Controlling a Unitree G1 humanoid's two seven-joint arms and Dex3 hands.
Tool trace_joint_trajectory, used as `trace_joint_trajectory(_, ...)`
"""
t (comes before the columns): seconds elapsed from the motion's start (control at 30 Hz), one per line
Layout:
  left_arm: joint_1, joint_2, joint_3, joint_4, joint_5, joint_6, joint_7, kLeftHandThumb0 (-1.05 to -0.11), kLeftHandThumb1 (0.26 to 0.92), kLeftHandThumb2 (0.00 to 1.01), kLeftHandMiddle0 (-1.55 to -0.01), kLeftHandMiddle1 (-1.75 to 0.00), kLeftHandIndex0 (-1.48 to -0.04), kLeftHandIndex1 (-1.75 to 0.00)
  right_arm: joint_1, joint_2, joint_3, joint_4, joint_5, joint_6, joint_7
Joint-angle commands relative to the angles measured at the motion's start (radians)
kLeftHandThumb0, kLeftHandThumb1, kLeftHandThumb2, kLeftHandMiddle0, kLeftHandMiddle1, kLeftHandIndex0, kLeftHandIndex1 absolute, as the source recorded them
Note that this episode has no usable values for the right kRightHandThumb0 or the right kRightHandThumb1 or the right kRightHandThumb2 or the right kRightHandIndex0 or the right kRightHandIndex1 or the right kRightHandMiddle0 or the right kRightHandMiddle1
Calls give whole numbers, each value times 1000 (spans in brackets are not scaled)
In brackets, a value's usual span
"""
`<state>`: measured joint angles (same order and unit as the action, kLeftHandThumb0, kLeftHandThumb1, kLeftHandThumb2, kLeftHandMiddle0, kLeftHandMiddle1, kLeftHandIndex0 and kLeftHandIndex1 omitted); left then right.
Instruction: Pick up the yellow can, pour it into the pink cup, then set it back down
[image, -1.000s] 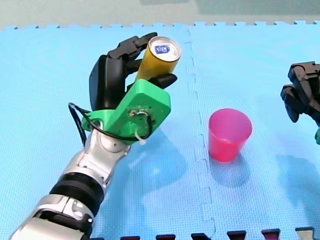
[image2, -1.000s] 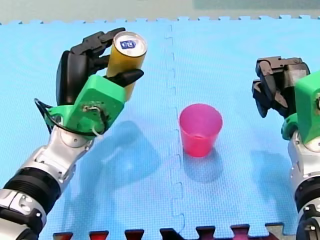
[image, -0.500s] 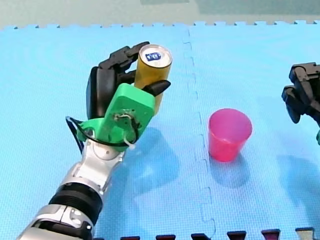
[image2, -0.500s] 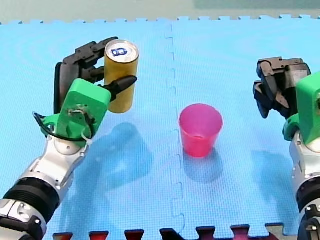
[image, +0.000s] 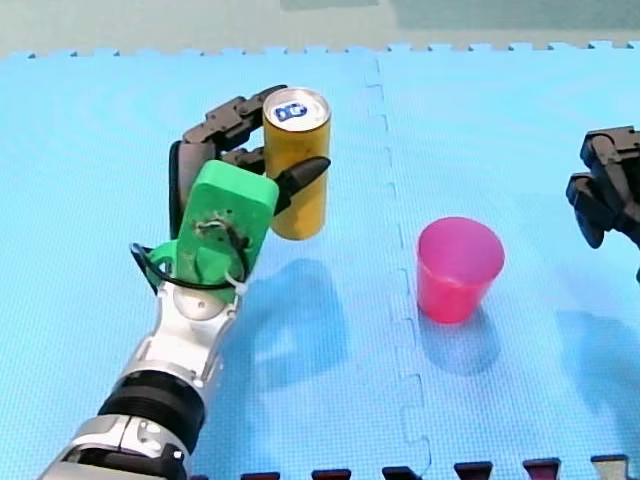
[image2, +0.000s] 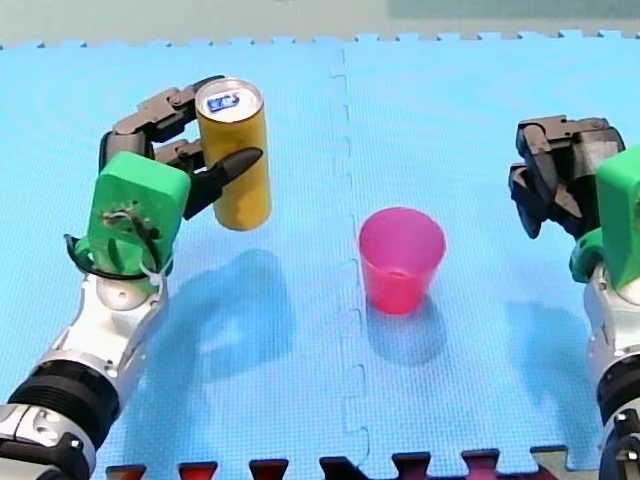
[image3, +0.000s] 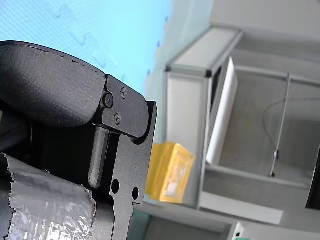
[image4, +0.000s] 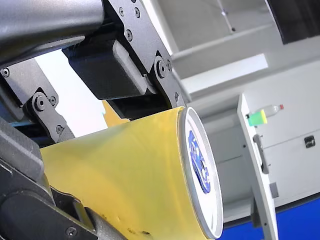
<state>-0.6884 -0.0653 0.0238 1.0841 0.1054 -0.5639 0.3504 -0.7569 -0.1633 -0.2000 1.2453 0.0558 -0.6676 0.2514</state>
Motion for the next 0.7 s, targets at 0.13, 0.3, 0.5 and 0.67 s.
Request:
trace_joint_trajectory(0.13, 8, -13, 25, 12, -26, -21, -28, -455, 763, 2, -1333, -10, -1184, -1, 3, -6, -6, 1, 5, -3, 7)
trace_joint_trajectory(0.3, 19, -18, 34, 24, -36, -48, -50, -451, 765, 2, -1329, -5, -1181, 0, 4, -5, -8, 1, 5, -3, 7)
trace_joint_trajectory(0.5, 32, -20, 38, 41, -31, -95, -64, -447, 767, 1, -1317, 0, -1180, -1, 5, -8, -11, 1, 7, -6, 13)
trace_joint_trajectory(0.67, 33, -20, 37, 54, -23, -109, -59, -445, 770, 2, -1312, 0, -1181, -1, 8, -6, -12, -1, 6, -12, 13)
